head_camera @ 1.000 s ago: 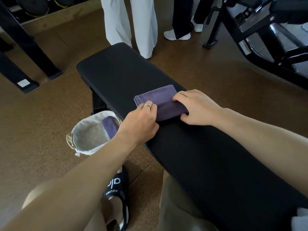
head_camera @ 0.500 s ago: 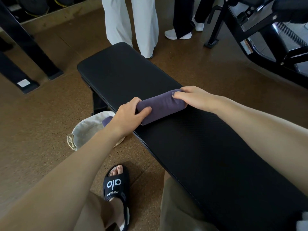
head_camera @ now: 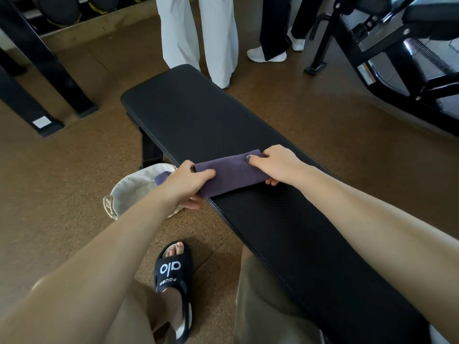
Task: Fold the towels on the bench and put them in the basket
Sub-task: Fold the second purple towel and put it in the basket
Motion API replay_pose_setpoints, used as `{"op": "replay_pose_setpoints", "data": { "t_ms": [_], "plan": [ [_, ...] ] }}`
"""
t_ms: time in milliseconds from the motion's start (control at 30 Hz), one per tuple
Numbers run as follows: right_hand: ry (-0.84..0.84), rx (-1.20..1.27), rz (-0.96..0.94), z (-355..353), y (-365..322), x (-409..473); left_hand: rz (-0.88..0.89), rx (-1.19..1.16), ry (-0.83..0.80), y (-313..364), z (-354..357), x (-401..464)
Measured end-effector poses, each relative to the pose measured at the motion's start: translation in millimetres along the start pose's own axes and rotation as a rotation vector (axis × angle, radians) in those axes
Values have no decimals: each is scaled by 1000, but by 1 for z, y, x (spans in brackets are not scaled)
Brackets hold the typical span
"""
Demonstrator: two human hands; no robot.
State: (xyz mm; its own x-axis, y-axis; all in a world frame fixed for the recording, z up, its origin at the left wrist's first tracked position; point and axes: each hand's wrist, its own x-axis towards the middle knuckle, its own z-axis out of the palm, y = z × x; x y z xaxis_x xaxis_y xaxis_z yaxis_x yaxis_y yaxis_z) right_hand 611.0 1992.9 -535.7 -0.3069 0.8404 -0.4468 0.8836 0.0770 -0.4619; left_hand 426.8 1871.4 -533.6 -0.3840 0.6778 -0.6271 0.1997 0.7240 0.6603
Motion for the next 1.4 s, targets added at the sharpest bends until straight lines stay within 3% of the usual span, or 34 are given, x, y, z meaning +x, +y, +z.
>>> {"op": "replay_pose_setpoints", "data": {
  "t_ms": [133,367,467,567,600,667,767,933,1133,1267,1400],
  "plan": [
    [-111,150,93,9,0,-20,-177,-346,-110,-19,5,-14],
    [-423,550,123,30,-4,-73,-58,-500,-52,-35,-22,-38],
    [-469,405,49,38,-16,-85,48,-382,-48,-36,-47,-47],
    [-272,207,-216,54,-35,-84,129,-234,-52,-39,-84,-54],
    [-237,276,-316,60,-46,-85,139,-210,-47,-39,-97,-55],
    [-340,564,-402,76,-69,-83,141,-173,-74,-38,-119,-56],
    [-559,728,-355,109,-101,-75,133,-113,-160,-39,-144,-49],
    [-702,910,-210,168,-124,-56,85,-53,-154,-62,-175,-7],
    [-552,808,-124,236,-143,0,19,-51,-128,-102,-197,81],
    [-503,844,-24,280,-149,50,26,-57,39,-134,-196,157],
    [-268,435,-139,315,-163,100,65,-54,263,-179,-186,226]
  ]
}}
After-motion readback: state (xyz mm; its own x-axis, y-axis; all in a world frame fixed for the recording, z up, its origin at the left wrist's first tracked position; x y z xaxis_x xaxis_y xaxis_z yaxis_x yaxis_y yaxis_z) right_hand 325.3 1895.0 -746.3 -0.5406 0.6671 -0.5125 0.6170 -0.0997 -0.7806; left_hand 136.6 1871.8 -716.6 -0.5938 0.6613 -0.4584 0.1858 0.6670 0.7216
